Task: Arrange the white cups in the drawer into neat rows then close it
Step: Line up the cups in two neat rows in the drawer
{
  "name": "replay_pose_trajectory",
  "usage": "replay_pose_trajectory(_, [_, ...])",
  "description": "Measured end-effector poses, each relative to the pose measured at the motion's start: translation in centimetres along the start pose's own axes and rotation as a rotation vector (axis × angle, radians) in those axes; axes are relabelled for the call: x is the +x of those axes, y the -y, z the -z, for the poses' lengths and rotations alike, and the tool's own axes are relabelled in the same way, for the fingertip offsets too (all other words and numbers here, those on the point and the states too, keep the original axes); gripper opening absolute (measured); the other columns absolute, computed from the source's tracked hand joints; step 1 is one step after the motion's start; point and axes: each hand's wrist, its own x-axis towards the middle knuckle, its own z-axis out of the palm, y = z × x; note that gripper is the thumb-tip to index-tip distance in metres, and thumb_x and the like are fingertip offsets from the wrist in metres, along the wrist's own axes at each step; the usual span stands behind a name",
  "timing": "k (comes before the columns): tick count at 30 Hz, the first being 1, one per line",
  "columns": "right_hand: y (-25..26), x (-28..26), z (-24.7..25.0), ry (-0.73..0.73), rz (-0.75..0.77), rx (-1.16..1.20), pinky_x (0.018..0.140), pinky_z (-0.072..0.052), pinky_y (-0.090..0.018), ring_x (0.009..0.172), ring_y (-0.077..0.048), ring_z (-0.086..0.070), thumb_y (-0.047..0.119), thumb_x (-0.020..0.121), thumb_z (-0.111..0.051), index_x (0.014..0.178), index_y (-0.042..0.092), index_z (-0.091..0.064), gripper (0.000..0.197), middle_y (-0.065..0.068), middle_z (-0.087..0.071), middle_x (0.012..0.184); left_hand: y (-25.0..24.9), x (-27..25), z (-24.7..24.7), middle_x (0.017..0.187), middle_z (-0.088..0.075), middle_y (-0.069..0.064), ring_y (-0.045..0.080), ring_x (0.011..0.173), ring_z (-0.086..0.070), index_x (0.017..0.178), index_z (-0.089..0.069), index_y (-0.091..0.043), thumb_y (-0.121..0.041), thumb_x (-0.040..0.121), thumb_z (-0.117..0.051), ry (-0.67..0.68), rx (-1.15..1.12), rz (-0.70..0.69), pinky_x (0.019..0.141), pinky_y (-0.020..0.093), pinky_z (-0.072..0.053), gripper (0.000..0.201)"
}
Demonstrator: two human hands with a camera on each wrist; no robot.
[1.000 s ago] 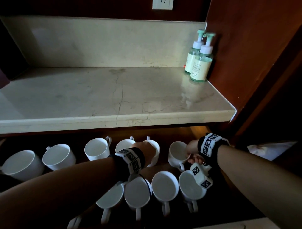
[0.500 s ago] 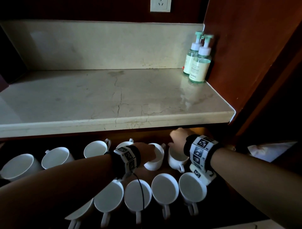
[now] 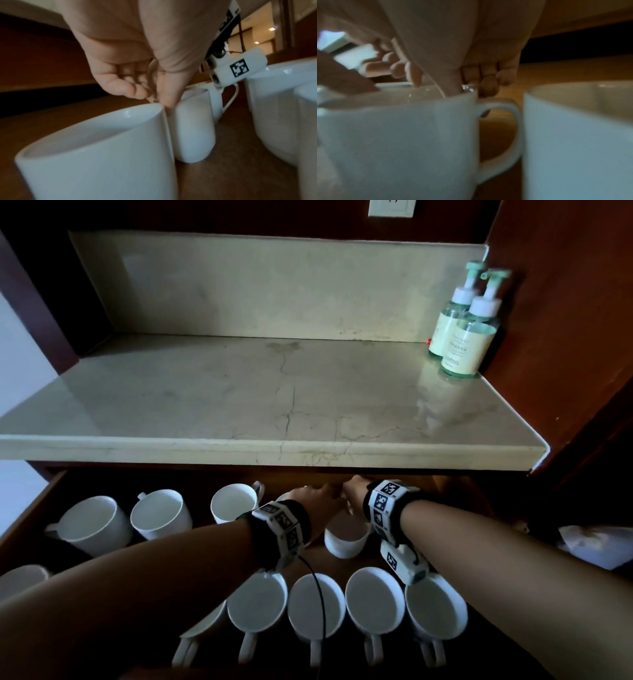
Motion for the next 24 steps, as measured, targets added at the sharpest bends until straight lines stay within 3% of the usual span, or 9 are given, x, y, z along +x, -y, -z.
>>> replay_pose_trajectory(3, [-0.6,0.0,-0.5,-0.082,-0.074,0.101,0.083,-0.046,-0.031,0.115,-0.030,-0.059,0.010,0.091,-0.060,0.123,0.003,-0.058,0.032,-0.015,-0.060,0.123,0.6,-0.2,-0.3,0.136,-0.050,0.010,0.031,0.120,-0.057,0.135,-0.039,-0.020,-0.024,0.087,-0.060,0.007,-0.151,0.145,0.093,0.044,-0.051,0.053])
replay_pose_trajectory(5, [-1.1,0.5,-1.0,-0.117,-0.143,0.201,0.085,-0.045,-0.032,0.117,-0.032,-0.057,0.011,0.089,-0.060,0.125,0.001,-0.056,0.037,-0.017,-0.059,0.126,0.8,-0.4,-0.3,0.139,-0.046,0.018,0.032,0.121,-0.055,0.131,-0.048,-0.011,-0.032,0.089,-0.056,0.100,-0.111,0.185,0.092,0.039,-0.049,0.047])
replay_pose_trajectory(7, [-1.5,1.2,-1.4,-0.072,-0.218,0.218,0.086,-0.046,-0.030,0.116,-0.033,-0.058,0.023,0.090,-0.058,0.125,0.002,-0.056,0.040,-0.014,-0.059,0.124,0.7,-0.6,-0.3,0.144,-0.039,0.023,0.032,0.124,-0.053,0.129,-0.052,-0.009,-0.039,0.090,-0.055,0.129,-0.058,0.180,0.093,0.037,-0.048,0.050])
replay_pose_trajectory(10, [-1.8,2.0,-1.9,-0.037,-0.297,0.230,0.091,-0.052,-0.044,0.106,-0.033,-0.063,0.044,0.080,-0.059,0.116,0.009,-0.062,0.050,-0.013,-0.064,0.117,0.2,-0.4,-0.3,0.137,-0.048,0.019,0.031,0.121,-0.055,0.127,-0.056,-0.013,-0.047,0.089,-0.057,0.086,-0.085,0.192,0.095,0.038,-0.049,0.051])
replay_pose_trajectory(15, [-2.0,1.6,-2.4,-0.042,-0.342,0.081,0.090,-0.051,-0.045,0.102,-0.033,-0.063,0.059,0.073,-0.054,0.115,0.016,-0.058,0.061,-0.014,-0.064,0.115,-0.1,-0.2,0.5,0.127,-0.060,0.009,0.028,0.118,-0.058,0.121,-0.062,-0.013,-0.035,0.091,-0.060,0.073,-0.124,0.223,0.090,0.035,-0.048,0.038])
replay_pose_trajectory(17, [-2.0,1.6,-2.4,-0.022,-0.366,0.052,0.091,-0.050,-0.046,0.105,-0.033,-0.062,0.059,0.071,-0.058,0.119,0.018,-0.056,0.064,-0.014,-0.062,0.117,-0.2,-0.1,0.6,0.132,-0.053,0.012,0.031,0.119,-0.057,0.127,-0.057,-0.014,-0.036,0.091,-0.060,0.061,-0.081,0.217,0.092,0.037,-0.049,0.043])
replay_pose_trajectory(20, [-2.0,0.7,-2.1,-0.010,-0.364,0.080,0.098,-0.045,-0.046,0.118,-0.037,-0.055,0.050,0.082,-0.060,0.130,0.015,-0.050,0.061,-0.016,-0.056,0.131,-0.5,0.1,0.2,0.136,-0.041,0.013,0.037,0.124,-0.048,0.135,-0.049,-0.017,-0.035,0.091,-0.060,0.015,0.007,0.143,0.098,0.044,-0.047,0.049])
replay_pose_trajectory(22, [-2.1,0.5,-2.0,-0.039,-0.335,0.075,0.098,-0.045,-0.047,0.120,-0.036,-0.054,0.049,0.086,-0.059,0.130,0.014,-0.050,0.057,-0.016,-0.055,0.132,-0.7,0.3,-0.1,0.137,-0.040,0.013,0.037,0.126,-0.043,0.132,-0.052,-0.017,-0.034,0.092,-0.059,0.007,0.048,0.105,0.098,0.046,-0.045,0.044])
replay_pose_trajectory(24, [-2.0,0.4,-1.9,-0.060,-0.398,0.055,0.099,-0.044,-0.051,0.119,-0.039,-0.054,0.054,0.087,-0.055,0.129,0.013,-0.051,0.059,-0.021,-0.054,0.131,-0.6,0.4,-0.1,0.137,-0.040,0.013,0.037,0.127,-0.042,0.128,-0.056,-0.017,-0.030,0.092,-0.058,0.013,0.049,0.110,0.098,0.045,-0.045,0.038])
